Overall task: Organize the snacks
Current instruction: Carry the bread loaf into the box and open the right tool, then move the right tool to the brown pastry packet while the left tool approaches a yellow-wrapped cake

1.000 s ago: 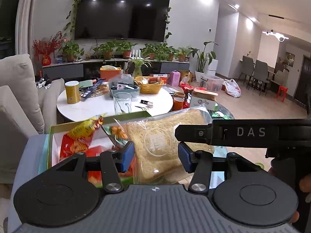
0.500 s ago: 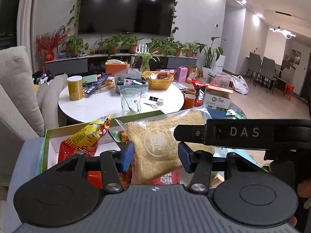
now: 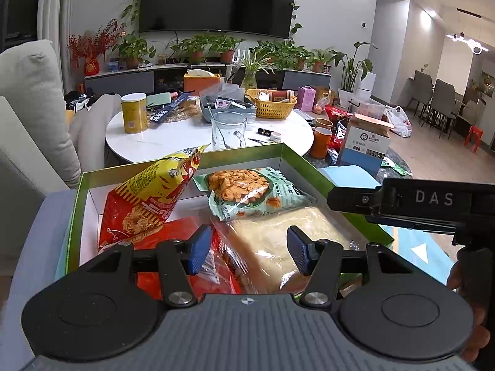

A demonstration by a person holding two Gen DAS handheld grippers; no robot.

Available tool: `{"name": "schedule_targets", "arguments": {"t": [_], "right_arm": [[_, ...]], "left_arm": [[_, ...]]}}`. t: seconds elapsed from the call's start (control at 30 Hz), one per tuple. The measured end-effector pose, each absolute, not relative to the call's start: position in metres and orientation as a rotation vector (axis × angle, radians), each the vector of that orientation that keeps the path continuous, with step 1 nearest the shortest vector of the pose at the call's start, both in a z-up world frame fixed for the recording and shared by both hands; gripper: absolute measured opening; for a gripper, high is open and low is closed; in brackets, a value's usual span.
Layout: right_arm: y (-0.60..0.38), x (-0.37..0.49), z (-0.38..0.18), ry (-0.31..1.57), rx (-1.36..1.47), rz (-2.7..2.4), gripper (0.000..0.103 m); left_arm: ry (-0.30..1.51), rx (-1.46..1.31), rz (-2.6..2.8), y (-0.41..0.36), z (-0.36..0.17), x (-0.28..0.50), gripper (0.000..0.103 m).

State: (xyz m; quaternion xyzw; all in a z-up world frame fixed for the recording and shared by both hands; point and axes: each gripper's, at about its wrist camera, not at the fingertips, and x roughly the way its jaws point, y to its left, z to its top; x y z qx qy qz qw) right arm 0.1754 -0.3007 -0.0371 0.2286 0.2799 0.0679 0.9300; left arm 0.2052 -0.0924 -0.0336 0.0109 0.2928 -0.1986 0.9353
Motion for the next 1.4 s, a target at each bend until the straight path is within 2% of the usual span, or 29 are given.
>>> {"name": "schedule_targets", "arguments": {"t": [0.33,0.4,0.47,0.87,1.4], "right_arm": [[-0.299,0.154,-0.034,0.602,0.449,0.143,0.064],[-0.298,0.149,-0.034,0.606,0.446,0.14,0.064],[-0.296,0.142,-0.035,0.609,0.442,0.136,0.064],[-0.281,0.096,-0.033,0.595,0.36,0.131,0.064],[-0.28,0.048,-0.043,0.572,0.338,0.102,0.064]], "left_arm": [[0.588,0.015,-0.384,-0.075,-0.02,0.176,0.057],[0.6,0.022,-0.378,-0.075,-0.019,0.168,0.06],[0.598,0.032,-0.374,-0.076,-0.018,0.16,0.066],[0.596,0.092,-0.32,-0.08,-0.019,0.108,0.068],[0.661,0.04,-0.281,-0.07,-0.037,0.073,0.07]]}}
